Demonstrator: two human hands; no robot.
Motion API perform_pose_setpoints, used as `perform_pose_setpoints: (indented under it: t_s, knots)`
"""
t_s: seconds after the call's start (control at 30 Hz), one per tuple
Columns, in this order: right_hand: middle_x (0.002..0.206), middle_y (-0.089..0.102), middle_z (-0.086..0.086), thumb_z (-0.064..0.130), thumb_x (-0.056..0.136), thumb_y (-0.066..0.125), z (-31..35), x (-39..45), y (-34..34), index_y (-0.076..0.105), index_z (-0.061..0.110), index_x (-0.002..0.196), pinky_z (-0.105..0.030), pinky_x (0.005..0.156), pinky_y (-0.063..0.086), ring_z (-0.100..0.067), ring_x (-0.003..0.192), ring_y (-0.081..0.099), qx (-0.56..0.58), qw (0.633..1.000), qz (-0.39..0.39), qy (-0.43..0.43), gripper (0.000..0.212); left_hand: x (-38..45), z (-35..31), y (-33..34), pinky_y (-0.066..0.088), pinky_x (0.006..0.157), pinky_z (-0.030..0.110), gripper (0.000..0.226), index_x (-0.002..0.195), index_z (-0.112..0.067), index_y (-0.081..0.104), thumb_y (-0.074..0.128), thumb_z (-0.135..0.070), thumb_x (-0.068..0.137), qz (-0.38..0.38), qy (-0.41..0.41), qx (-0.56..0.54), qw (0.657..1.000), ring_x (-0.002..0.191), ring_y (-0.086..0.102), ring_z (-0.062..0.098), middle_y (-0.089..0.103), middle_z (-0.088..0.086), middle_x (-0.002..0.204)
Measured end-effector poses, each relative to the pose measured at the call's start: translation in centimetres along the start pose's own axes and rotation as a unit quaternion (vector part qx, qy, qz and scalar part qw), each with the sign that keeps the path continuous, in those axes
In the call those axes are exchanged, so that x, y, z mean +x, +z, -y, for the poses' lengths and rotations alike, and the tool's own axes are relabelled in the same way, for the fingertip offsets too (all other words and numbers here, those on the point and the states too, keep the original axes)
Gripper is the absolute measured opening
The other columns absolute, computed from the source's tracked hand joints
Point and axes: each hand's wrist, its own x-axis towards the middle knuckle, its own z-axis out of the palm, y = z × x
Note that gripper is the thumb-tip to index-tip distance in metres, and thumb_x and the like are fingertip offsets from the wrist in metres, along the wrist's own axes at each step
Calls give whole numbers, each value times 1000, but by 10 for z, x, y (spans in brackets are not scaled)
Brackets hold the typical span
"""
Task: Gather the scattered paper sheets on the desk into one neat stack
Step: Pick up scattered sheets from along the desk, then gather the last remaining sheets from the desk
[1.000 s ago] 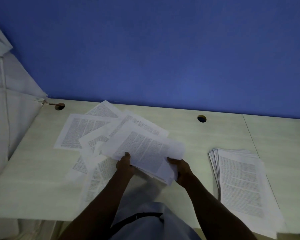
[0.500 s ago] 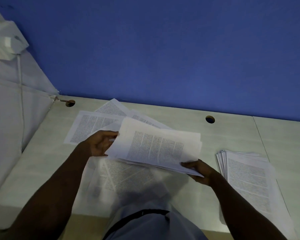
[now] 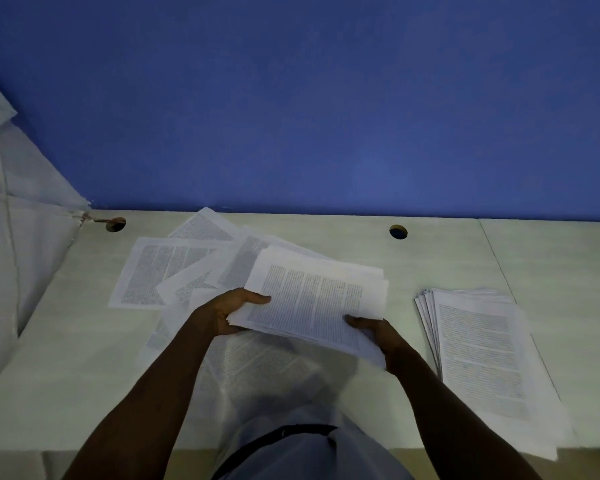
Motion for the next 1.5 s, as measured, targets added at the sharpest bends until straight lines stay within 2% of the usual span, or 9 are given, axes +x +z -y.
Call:
perform_pose_setpoints:
  t_s: [0.17, 0.4, 0.6, 0.73, 0.8, 1.0, 1.17, 1.37, 1.5]
  knots:
    - [123, 68, -20, 15, 91, 72, 4, -27, -23, 57, -1, 134, -42, 83, 60, -32, 108, 70, 8, 1000, -19, 9, 48, 16, -12, 31, 59, 83, 40, 58, 131, -3, 63, 82, -14, 77, 43, 9, 29, 999, 103, 69, 32, 70, 19, 121]
    - [130, 69, -21, 10, 90, 72, -6, -75, -98, 64, -4, 131, -40, 79, 62, -35, 112, 70, 172, 962, -209, -40, 44, 60, -7, 142, 58, 91, 50, 36, 127, -6, 60, 65, -20, 94, 80, 51, -27, 995, 114, 66, 39, 69, 20, 122]
    - [136, 67, -17, 18, 70, 93, -25, -121, -145, 62, -2, 135, -54, 110, 48, -38, 127, 63, 288, 895, -331, -84, 74, 91, 32, 295, 62, 76, 48, 36, 122, -1, 64, 71, 1, 87, 99, 65, 100, 988, 101, 71, 40, 71, 22, 116]
    - [129, 70, -10, 5, 81, 84, -36, -144, -167, 68, 0, 122, -43, 100, 54, -30, 115, 68, 298, 843, -437, -100, 45, 116, 59, 349, 63, 61, 39, 34, 116, -8, 68, 70, 7, 86, 25, 83, 176, 981, 86, 72, 25, 73, 10, 109]
    - [120, 74, -11, -1, 76, 86, -43, -155, -179, 70, -1, 113, -42, 88, 59, -30, 103, 71, 304, 822, -474, -85, 40, 130, 71, 365, 63, 68, 45, 39, 120, -12, 68, 70, 7, 85, 11, 75, 210, 975, 91, 71, 26, 71, 8, 115]
    - [81, 70, -13, 10, 73, 86, -63, -174, -181, 63, 8, 78, -46, 66, 63, -31, 67, 68, 175, 770, -613, -2, 23, 147, 88, 359, 61, 66, 55, 33, 110, -10, 71, 77, 5, 81, -46, 63, 276, 958, 98, 71, 35, 71, 11, 116]
    - [81, 61, 3, 38, 78, 74, -65, -188, -165, 55, 19, 101, -38, 77, 55, -26, 78, 64, 11, 677, -731, 79, 35, 145, 91, 344, 62, 58, 53, 30, 96, 1, 71, 87, -11, 75, -86, 75, 292, 950, 69, 75, 32, 76, 18, 92]
    - [79, 67, 11, 32, 82, 74, -37, -140, -131, 65, 21, 89, -31, 69, 51, -18, 79, 67, -111, 760, -640, -9, 16, 120, 83, 290, 63, 61, 46, 19, 89, -1, 66, 80, -12, 84, -136, 85, 246, 956, 65, 74, 30, 74, 19, 83]
    - [75, 68, 13, 30, 81, 74, -21, -78, -69, 65, 24, 85, -28, 63, 49, -12, 72, 65, -223, 829, -511, -48, 12, 97, 79, 201, 63, 57, 47, 15, 81, -4, 65, 76, -13, 83, -243, 120, 177, 946, 54, 70, 28, 73, 18, 75]
